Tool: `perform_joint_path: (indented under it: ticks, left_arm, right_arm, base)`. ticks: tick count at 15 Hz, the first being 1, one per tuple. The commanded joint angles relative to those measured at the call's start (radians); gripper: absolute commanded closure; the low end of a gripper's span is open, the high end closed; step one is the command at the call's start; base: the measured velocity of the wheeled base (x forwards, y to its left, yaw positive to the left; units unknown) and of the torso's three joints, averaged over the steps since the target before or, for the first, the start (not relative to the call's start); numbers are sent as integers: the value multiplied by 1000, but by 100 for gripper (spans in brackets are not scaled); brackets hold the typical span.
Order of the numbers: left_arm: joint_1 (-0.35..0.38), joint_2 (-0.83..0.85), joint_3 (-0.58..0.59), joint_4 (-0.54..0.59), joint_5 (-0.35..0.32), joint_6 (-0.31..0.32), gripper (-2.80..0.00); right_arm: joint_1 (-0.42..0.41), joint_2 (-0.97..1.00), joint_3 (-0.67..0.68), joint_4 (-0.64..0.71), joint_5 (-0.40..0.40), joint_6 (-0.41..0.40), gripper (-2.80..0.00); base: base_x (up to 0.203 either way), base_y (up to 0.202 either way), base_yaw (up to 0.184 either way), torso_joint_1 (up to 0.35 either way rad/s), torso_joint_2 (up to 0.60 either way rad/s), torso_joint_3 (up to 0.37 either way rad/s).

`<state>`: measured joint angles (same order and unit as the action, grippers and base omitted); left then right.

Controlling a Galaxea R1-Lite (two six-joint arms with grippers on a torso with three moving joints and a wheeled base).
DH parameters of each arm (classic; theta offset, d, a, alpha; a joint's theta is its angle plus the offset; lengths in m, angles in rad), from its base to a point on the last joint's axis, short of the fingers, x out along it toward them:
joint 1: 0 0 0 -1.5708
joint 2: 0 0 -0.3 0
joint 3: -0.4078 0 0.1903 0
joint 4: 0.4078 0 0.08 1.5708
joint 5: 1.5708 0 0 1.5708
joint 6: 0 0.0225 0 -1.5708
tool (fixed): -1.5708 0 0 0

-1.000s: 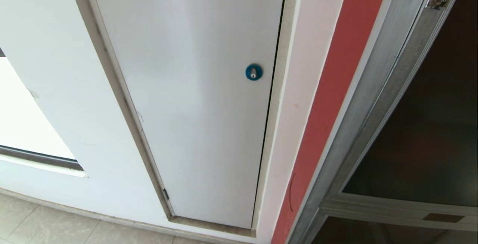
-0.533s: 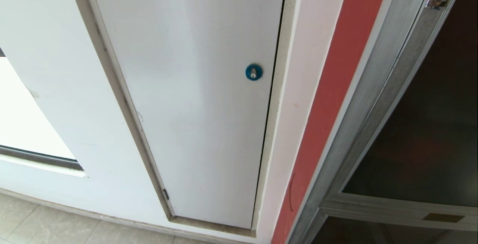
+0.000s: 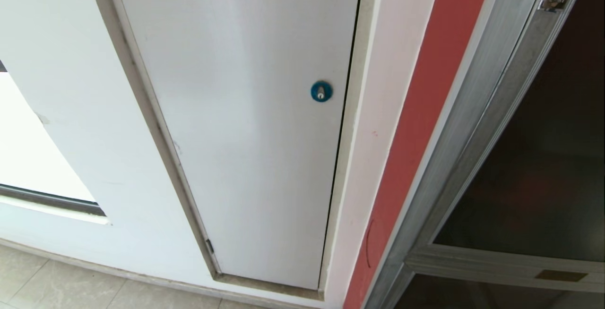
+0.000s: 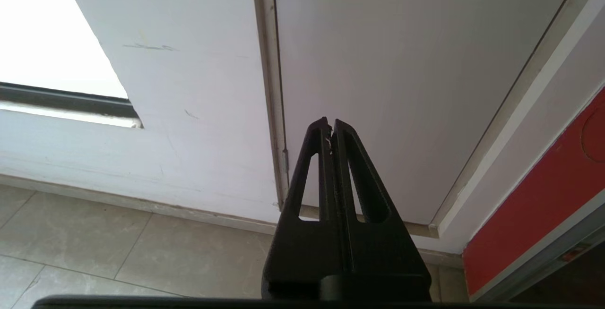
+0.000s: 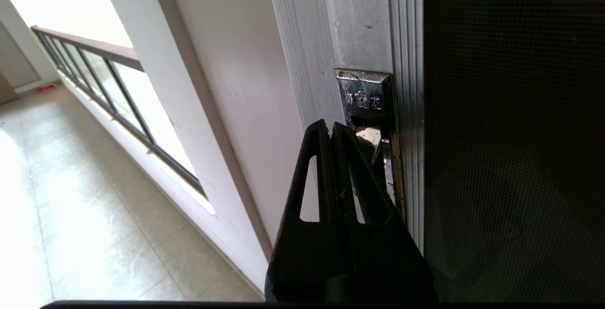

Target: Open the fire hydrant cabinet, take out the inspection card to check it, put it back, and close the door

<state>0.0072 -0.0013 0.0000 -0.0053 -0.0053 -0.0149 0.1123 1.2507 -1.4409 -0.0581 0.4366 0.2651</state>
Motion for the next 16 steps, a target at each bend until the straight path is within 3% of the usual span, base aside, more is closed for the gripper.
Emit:
perform_joint_path:
  ticks: [1, 16]
  left_arm:
    - [0, 1, 0, -1, 0, 0, 0]
    - [0, 1, 0, -1, 0, 0, 0]
  right_arm:
    - [0, 10, 3, 1, -5, 2, 0]
    - [-8, -4, 51, 1, -27, 0, 0]
  base:
    - [0, 0, 0, 0, 0, 0]
    - [0, 0, 0, 0, 0, 0]
